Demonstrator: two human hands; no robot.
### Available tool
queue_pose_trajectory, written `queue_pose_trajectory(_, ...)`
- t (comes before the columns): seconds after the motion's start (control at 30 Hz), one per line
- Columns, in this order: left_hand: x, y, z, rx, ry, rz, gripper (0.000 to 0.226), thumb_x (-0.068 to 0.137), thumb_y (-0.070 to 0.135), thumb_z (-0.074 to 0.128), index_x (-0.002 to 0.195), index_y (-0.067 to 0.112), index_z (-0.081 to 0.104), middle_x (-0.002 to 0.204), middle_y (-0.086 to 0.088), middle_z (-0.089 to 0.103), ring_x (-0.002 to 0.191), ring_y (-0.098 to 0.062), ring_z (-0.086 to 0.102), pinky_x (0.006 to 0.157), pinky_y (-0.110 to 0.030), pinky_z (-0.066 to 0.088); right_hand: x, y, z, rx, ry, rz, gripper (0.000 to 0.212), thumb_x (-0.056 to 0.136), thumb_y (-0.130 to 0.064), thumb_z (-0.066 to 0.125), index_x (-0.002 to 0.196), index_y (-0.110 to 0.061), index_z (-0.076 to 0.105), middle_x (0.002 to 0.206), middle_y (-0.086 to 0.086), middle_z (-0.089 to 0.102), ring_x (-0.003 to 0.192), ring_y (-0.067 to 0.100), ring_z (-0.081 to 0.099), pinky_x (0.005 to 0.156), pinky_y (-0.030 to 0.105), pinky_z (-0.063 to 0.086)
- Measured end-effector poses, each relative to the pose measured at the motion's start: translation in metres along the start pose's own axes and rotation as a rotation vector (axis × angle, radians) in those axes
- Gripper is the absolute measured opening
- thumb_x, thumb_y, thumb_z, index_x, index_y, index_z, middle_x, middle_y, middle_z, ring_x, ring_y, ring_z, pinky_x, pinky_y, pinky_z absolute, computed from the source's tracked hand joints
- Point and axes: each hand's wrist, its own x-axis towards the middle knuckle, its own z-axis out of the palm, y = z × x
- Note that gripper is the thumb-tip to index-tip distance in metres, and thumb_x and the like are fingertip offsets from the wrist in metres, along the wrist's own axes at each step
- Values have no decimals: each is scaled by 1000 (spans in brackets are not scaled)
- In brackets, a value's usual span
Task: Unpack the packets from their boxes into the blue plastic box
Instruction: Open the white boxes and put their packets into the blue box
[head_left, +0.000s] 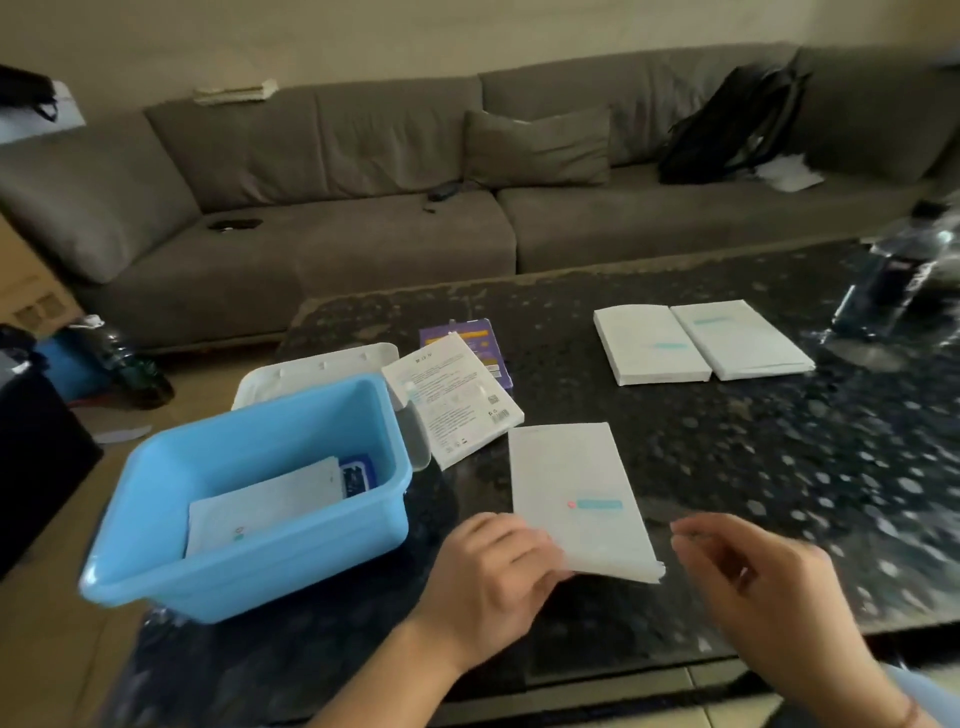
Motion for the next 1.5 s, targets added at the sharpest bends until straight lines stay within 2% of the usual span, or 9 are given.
queue_pose_trajectory(0.13, 20, 7, -7, -157, 34, -186, 11, 90, 29, 68, 84, 23, 76, 87, 13, 73, 84, -6, 64, 69, -28, 54, -24, 2, 16, -72, 56, -95, 22, 80, -41, 58, 80, -28, 75, 70, -19, 69, 53, 4, 62, 50, 23, 50)
queue_pose_trajectory(0.27, 36, 12, -14, -415, -55, -540, 22, 85, 44, 65, 85, 27, 78, 86, 25, 71, 94, 0, 63, 76, -23, 55, -26, 1, 32, -164, 116, -99, 27, 83, -40, 53, 90, -27, 76, 67, -15, 62, 54, 8, 59, 46, 19, 44)
queue_pose_trajectory(0.47, 46, 14, -16, -531, -63, -739, 11, 88, 27, 72, 87, 20, 80, 85, 25, 69, 96, 7, 61, 71, -9, 50, -23, 0, 42, -301, 146, -209, 25, 84, -37, 57, 92, -22, 75, 78, -8, 62, 63, 20, 59, 40, 27, 44)
queue_pose_trajectory(0.77, 46, 17, -19, -476, -88, -629, 13, 88, 26, 73, 93, 16, 80, 85, 33, 60, 93, 19, 56, 67, -2, 46, -26, 13, 45, -315, 213, -479, 9, 80, -13, 68, 81, -14, 77, 74, 2, 62, 60, 26, 53, 44, 30, 43)
queue_pose_trajectory(0.97, 36, 12, -8, -465, -118, -627, 8, 86, 29, 75, 89, 24, 80, 81, 32, 63, 95, 1, 61, 75, -13, 51, -47, 21, 45, -207, 189, -603, 18, 86, -21, 62, 75, -16, 76, 100, 3, 74, 93, 31, 68, 63, 30, 54)
queue_pose_trajectory(1.1, 28, 10, -5, -454, -128, -568, 6, 86, 27, 75, 86, 25, 80, 78, 32, 64, 93, -3, 59, 76, -11, 47, -48, 25, 47, -131, 160, -667, 26, 91, -17, 57, 75, -13, 78, 103, -6, 75, 110, 20, 67, 77, 31, 57)
queue_pose_trajectory(1.27, 12, 11, -2, -453, -157, -530, 12, 86, 33, 73, 97, 31, 77, 81, 40, 63, 100, -4, 58, 84, -23, 51, -48, 2, 25, -2, 177, -647, 36, 96, -16, 50, 74, -10, 78, 96, -6, 75, 96, 12, 71, 70, 28, 56)
queue_pose_trajectory(1.43, 25, 16, -32, -469, -201, -370, 16, 89, 33, 61, 88, 18, 64, 77, 30, 62, 82, 2, 58, 73, -20, 48, 14, -46, -4, 81, 235, -404, 13, 82, -17, 67, 84, -12, 78, 83, -10, 73, 71, -2, 66, 66, 18, 53)
queue_pose_trajectory(1.5, 35, 18, -55, -508, 44, -491, 5, 90, 28, 65, 91, 24, 67, 80, 29, 67, 79, 1, 65, 71, -15, 49, 40, -71, -19, 159, 211, -300, 10, 79, -22, 71, 84, -18, 78, 77, -20, 71, 68, -4, 64, 62, 13, 50)
